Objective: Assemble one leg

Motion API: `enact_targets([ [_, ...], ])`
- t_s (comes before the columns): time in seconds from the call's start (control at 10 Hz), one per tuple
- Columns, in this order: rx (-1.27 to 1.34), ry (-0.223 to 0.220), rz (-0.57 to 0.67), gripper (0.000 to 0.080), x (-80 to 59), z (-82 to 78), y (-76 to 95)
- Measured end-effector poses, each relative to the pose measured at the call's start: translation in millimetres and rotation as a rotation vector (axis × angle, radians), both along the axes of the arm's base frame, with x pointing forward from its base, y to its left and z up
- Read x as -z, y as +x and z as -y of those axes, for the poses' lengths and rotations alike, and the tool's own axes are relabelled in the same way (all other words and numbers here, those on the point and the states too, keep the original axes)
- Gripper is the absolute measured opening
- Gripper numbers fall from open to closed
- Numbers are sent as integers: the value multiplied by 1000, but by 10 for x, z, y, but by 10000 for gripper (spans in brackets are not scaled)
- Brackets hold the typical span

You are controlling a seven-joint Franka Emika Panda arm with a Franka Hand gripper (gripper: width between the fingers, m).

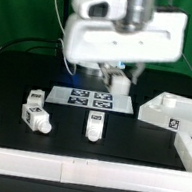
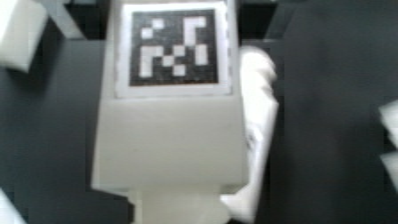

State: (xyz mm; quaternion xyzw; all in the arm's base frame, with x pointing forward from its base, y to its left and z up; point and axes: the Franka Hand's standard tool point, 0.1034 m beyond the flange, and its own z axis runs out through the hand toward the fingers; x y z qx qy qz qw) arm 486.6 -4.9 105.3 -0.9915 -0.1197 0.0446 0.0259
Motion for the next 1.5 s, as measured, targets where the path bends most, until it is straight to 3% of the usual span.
enact_targets([
  [0.1,7,-1,-8,285,16,-2,-106],
  [0.6,14,-2,-1,285,34,-31,-53],
  [0.7,39,-8,26,285,108,-98,-137],
  [0.9,48,-14,58,285,441,-141,-519],
  [1.0,62,-10,53,285,595,-178,-610],
  [1.3,71,-11,61,285,919,-322,-683],
  [1.5,69,-11,83,285,932,-344,-646],
])
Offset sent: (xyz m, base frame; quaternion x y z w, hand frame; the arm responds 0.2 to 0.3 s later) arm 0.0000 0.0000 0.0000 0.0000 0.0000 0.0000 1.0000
